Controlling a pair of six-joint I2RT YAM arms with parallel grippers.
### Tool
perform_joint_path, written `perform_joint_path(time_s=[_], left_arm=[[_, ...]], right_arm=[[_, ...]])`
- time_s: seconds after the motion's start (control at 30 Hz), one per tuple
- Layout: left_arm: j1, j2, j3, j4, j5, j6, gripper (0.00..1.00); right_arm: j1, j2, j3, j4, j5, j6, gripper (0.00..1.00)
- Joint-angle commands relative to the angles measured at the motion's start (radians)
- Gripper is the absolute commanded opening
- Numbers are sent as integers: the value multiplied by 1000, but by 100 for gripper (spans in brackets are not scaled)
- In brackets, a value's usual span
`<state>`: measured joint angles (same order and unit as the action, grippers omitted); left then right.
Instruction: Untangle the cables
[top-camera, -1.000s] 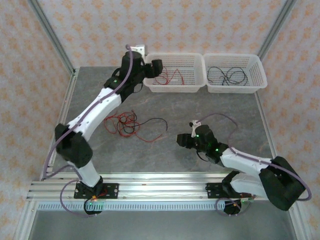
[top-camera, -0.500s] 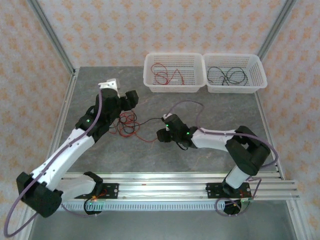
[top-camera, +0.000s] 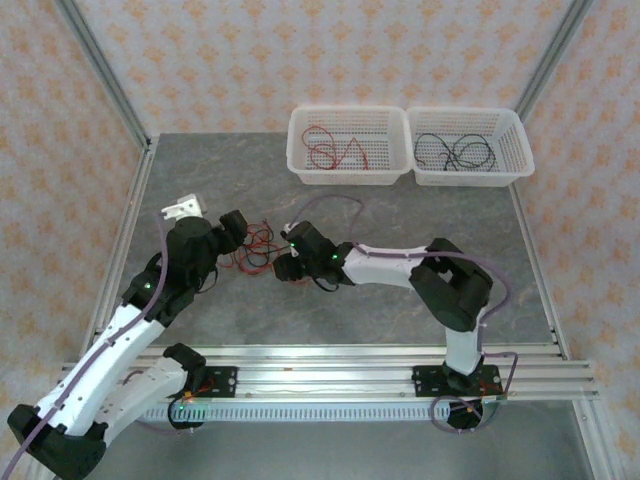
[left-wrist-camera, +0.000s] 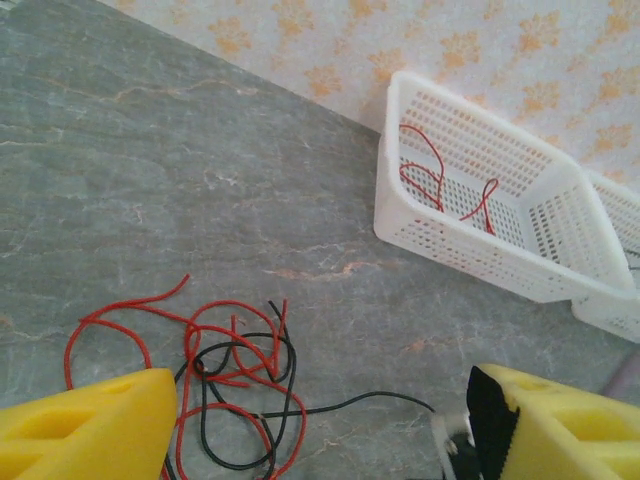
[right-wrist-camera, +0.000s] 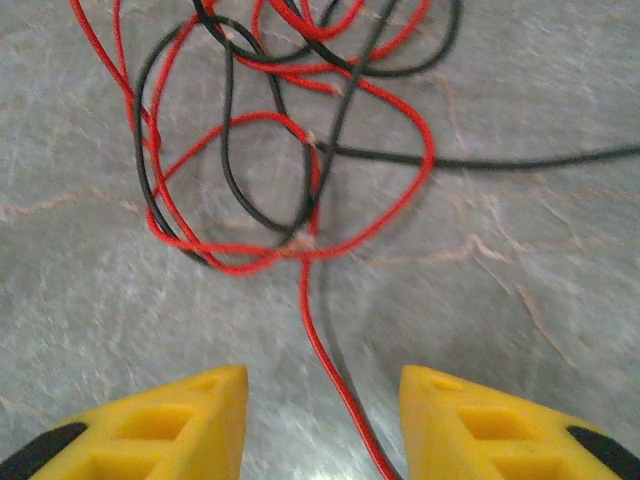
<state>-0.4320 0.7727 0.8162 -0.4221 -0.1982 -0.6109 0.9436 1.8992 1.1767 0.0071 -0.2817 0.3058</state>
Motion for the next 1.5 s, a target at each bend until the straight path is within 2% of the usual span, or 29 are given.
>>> perform_joint_path(time_s=[0.0, 0.17, 0.33, 0.57, 0.83, 0.97, 1.03, 1.1, 1.13, 1.47], left_arm=[[0, -54, -12, -59, -41, -52, 77], [0, -124, -13, -134, -52, -95, 75], [-1, -187, -13, -192, -66, -119, 74], [-1, -198, -6, -211, -67, -121, 74], [-1, -203, -6, -209, -61, -109, 74], [0, -213, -7, -208, -56, -102, 74], [0, -213, -6, -212, -49, -98, 74], [-1, -211, -8, -209, -44, -98, 74], [0, -209, -13, -204, -36, -99, 74], [-2, -132, -215, -36, 48, -160, 75]], right_arm=[[-1, 70, 96, 0, -12, 52, 42], [0, 160, 204, -27, 7, 72, 39], [-1, 225, 301, -88, 84, 86, 36], [-2, 265, 342, -113, 139, 102, 36], [-1, 312, 400, -120, 129, 111, 35], [-1, 333, 428, -128, 145, 118, 26], [-1, 334, 438, -138, 157, 121, 11], [-1, 318, 431, -133, 165, 124, 2], [-1, 301, 420, -126, 167, 125, 0], [-2, 10, 182, -75, 235, 80, 0]])
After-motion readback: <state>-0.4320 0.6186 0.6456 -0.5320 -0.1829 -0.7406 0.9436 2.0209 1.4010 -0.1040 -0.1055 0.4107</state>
